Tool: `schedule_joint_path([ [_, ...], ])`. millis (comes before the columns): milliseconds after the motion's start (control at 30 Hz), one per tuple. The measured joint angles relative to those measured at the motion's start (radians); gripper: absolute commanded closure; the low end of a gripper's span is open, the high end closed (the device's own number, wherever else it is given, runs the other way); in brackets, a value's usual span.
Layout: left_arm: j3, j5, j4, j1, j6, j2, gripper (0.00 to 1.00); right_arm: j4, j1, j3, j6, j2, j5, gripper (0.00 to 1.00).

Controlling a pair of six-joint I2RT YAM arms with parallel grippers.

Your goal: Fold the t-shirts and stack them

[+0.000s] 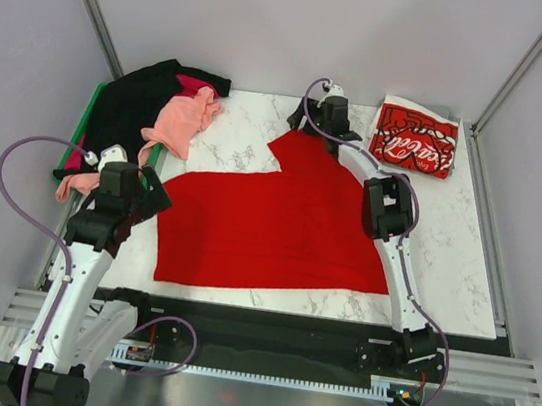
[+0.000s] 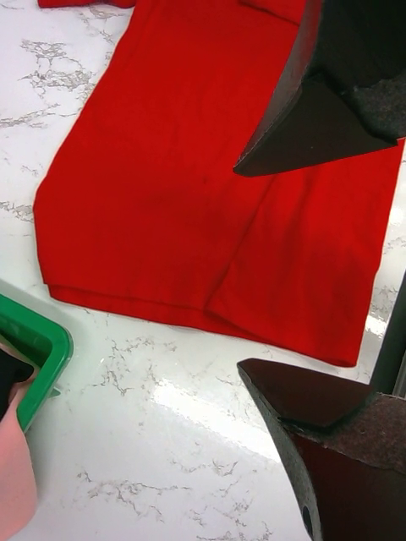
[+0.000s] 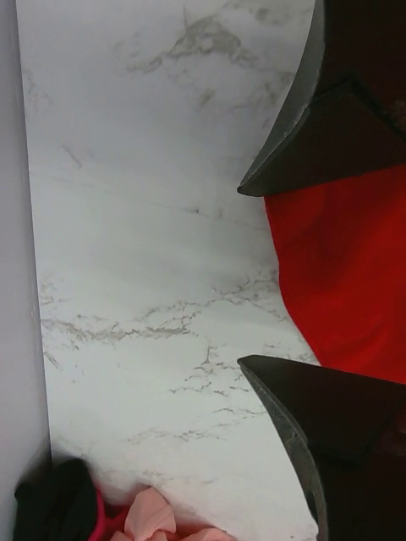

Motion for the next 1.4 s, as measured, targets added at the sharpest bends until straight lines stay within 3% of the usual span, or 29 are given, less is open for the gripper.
schedule_joint_path([
  [233,-0.002,0.001,0.005,-0.011,0.001,0.000,0.05,-0.069,-0.058,-0.011,-0.023,-0.028,0.031,0.17],
  [433,-0.003,0.001,0.006,-0.011,0.001,-0.001,0.05,-0.104,-0.090,-0.016,-0.043,-0.038,0.038,0.24],
  [600,-0.003,0.001,0.006,-0.011,0.001,-0.003,0.05,-0.126,-0.061,-0.047,-0.068,-0.063,0.039,0.25],
  [833,-0.003,0.001,0.006,-0.011,0.002,-0.007,0.05,-0.129,0.019,-0.065,-0.078,-0.072,0.050,0.36],
  [1033,-0.003,0.001,0.013,-0.011,0.002,-0.013,0.05,-0.176,0.032,-0.046,-0.076,-0.068,0.065,0.71],
  [1067,-0.003,0.001,0.014,-0.011,0.002,-0.013,0.05,-0.185,0.030,-0.039,-0.075,-0.064,0.068,0.90],
  [1100,-0.003,0.001,0.014,-0.011,0.002,-0.013,0.05,-0.196,0.028,-0.032,-0.079,-0.062,0.072,0.97],
  [1400,-0.005,0.000,0.031,-0.011,0.002,0.052,0.06,-0.235,0.010,0.000,-0.077,-0.051,0.091,1.00],
])
